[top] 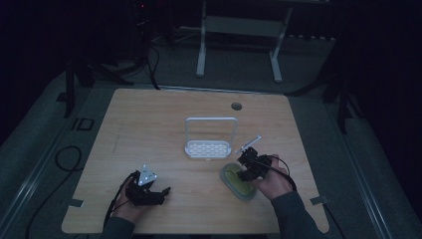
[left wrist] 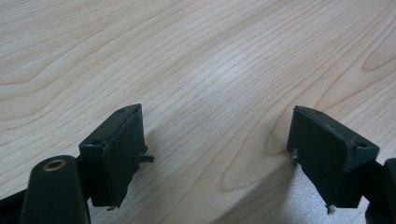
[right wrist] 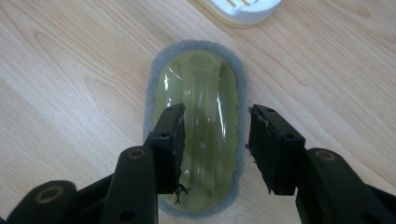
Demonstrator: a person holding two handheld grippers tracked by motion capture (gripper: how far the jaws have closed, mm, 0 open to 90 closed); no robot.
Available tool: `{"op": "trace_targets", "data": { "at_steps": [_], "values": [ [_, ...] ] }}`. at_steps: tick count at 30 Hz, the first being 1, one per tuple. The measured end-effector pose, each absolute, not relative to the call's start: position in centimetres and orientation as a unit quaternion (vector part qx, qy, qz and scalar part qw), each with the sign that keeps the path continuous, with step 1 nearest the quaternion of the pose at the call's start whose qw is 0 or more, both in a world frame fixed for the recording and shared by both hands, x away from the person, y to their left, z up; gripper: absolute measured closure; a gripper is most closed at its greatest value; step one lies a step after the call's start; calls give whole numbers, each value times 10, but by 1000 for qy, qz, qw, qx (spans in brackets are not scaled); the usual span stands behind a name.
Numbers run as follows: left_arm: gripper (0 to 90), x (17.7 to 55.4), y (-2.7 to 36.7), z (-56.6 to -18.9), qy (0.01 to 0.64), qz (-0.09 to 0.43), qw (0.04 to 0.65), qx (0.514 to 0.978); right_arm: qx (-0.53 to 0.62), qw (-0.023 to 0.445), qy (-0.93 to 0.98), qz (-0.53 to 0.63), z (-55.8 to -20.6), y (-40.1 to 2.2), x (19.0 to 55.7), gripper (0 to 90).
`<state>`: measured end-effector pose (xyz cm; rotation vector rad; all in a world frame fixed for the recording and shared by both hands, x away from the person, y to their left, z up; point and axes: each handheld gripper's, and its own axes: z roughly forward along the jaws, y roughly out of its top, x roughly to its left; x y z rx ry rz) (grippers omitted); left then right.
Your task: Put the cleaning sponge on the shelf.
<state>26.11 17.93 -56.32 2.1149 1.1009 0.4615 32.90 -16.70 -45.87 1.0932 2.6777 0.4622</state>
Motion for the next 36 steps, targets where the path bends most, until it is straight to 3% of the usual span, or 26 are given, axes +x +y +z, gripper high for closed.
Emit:
{"op": "trace_targets", "data": {
  "at_steps": [23, 36],
  "values": [
    [194, 261, 179, -563, 425, 177, 350, 816, 369, 54, 921, 114, -463, -156, 344, 533],
    [194, 261, 179, -563, 425, 177, 348, 817, 370, 29, 924, 91, -470, -154, 349, 585]
  ]
}}
